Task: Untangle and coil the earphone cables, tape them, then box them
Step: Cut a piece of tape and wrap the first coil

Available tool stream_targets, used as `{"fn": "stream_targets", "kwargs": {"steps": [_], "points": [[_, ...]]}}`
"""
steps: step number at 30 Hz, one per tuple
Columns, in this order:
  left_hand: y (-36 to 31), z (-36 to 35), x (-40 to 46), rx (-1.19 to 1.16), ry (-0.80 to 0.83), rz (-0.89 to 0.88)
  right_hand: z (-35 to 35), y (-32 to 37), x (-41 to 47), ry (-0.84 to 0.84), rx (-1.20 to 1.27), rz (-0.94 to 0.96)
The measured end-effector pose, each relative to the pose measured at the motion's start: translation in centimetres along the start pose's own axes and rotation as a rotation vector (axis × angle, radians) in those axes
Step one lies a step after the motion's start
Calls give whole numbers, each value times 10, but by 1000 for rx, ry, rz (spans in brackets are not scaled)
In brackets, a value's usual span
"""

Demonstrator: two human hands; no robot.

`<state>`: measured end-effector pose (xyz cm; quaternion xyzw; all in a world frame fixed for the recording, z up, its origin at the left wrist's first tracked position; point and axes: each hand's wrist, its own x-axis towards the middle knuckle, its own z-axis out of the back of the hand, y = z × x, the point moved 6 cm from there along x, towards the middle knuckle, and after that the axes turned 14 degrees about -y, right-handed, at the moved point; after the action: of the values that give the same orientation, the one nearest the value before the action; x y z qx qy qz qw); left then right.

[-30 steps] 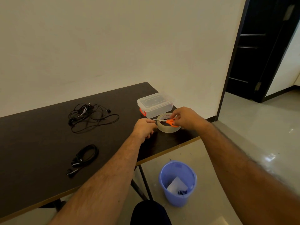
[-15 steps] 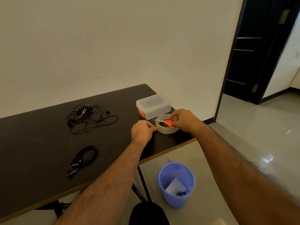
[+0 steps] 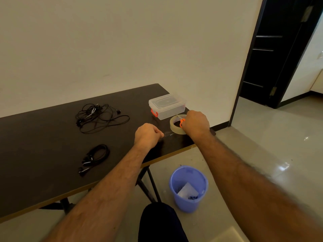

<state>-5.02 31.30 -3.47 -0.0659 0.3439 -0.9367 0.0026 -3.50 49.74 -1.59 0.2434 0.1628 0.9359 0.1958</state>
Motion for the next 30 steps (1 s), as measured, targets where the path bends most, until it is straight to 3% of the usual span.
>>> {"fn": "stream_targets", "kwargs": {"steps": [12,21,26,30], "points": [[26,12,-24,-227,113,240,5,11,-15,-35,11,-103],[31,10,-26,-369,107,329,-5,-8,-18,219,762,-396],[31,9,-28,-420,132,383,1,-8,-32,364,796,-286],[34,7,-27,-483,153,463,-1,-5,-61,701,724,-120]]}}
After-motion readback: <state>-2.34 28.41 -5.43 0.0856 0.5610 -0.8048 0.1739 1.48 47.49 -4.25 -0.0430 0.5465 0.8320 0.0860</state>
